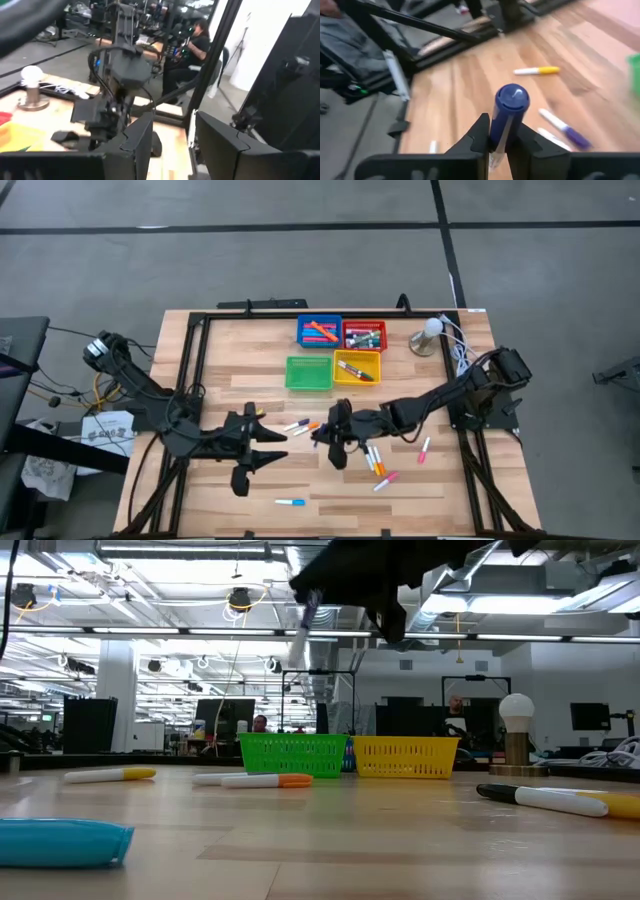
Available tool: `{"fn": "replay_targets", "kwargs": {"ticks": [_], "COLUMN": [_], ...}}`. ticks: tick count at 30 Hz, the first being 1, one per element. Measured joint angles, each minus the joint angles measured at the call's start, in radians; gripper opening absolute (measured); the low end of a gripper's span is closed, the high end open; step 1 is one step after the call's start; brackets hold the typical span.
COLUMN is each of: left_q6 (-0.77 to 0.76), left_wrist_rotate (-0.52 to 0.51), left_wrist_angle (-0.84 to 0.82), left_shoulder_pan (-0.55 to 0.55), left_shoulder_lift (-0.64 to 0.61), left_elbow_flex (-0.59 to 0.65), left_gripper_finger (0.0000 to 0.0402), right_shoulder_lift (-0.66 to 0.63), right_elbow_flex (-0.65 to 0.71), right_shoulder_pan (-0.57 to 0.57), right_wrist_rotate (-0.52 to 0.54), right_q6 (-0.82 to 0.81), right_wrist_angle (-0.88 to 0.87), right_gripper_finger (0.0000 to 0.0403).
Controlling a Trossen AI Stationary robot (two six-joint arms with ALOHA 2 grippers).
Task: Pick & Place Markers
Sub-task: Put the blue thin dry erase marker into the yellow bin
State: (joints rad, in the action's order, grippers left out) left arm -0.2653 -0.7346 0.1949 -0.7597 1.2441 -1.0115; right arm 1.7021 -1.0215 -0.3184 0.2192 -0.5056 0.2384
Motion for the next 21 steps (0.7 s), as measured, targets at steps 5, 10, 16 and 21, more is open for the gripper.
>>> {"fn": "replay_targets", "kwargs": {"ticks": [5,10,16,21], "left_q6": [0.000,-0.001,-0.001,-0.004], "left_wrist_rotate": [-0.025,-0.024,-0.007,0.024], "left_wrist_angle": [-0.073,-0.164,-0.222,-0.221], "left_shoulder_pan": [-0.001,0.006,0.002,0.002], "left_shoulder_lift": [-0.033,-0.084,-0.186,-0.327], "left_elbow_flex": [0.000,0.000,0.044,0.153], "left_gripper_finger": [0.0147,0.0147,0.0147,0.0148], "right_shoulder_lift": [-0.045,-0.097,-0.162,-0.186], "right_elbow_flex": [-0.054,-0.103,-0.121,-0.121], "right_shoulder_pan": [0.062,0.119,0.187,0.247], "right_wrist_rotate": [0.000,0.059,0.192,0.300], "right_q6": [0.005,0.007,-0.003,-0.075], "right_wrist_angle": [-0.209,-0.426,-0.590,-0.662], "right_gripper_finger": [0.0026,0.0046,0.0036,0.0026]}}
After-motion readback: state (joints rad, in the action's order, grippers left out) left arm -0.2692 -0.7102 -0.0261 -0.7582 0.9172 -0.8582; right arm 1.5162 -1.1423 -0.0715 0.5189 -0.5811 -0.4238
